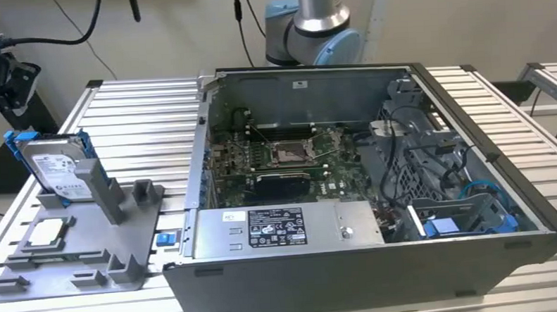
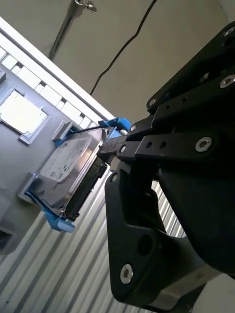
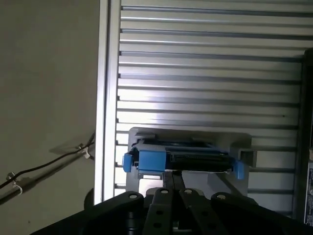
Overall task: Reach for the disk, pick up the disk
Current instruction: 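Reach for the disk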
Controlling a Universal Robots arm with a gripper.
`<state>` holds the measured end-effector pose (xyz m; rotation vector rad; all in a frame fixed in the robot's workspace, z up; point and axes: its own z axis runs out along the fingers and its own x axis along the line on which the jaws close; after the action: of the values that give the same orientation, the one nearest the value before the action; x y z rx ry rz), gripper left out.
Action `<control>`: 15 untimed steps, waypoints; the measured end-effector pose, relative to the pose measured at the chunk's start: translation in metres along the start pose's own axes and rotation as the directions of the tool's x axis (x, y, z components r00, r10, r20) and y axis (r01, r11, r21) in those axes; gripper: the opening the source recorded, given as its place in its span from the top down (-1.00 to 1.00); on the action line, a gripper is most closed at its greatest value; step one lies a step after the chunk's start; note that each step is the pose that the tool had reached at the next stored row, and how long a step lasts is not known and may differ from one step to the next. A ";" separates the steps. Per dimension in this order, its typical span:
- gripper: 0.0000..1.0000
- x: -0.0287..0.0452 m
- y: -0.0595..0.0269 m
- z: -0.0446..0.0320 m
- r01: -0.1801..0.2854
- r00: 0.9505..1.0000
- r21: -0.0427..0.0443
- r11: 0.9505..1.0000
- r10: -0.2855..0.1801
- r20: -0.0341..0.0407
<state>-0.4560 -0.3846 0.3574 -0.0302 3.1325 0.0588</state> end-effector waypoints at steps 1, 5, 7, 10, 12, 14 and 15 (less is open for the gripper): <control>1.00 0.0009 0.0001 0.0002 0.000 1.000 0.000 1.000 0.000 0.000; 1.00 0.0034 0.0006 0.0007 0.000 1.000 0.000 1.000 0.000 0.000; 1.00 0.0036 0.0006 0.0007 0.000 1.000 0.000 1.000 0.000 0.000; 1.00 0.0036 0.0006 0.0007 0.000 1.000 0.000 1.000 0.000 0.000; 1.00 0.0037 0.0007 0.0006 0.013 1.000 0.000 1.000 -0.013 0.000; 1.00 0.0038 0.0008 0.0006 0.050 0.999 -0.001 0.999 -0.050 -0.002; 1.00 0.0037 0.0008 0.0007 0.068 0.998 -0.001 0.998 -0.068 -0.002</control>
<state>-0.4597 -0.3839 0.3567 -0.1373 3.1307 0.0594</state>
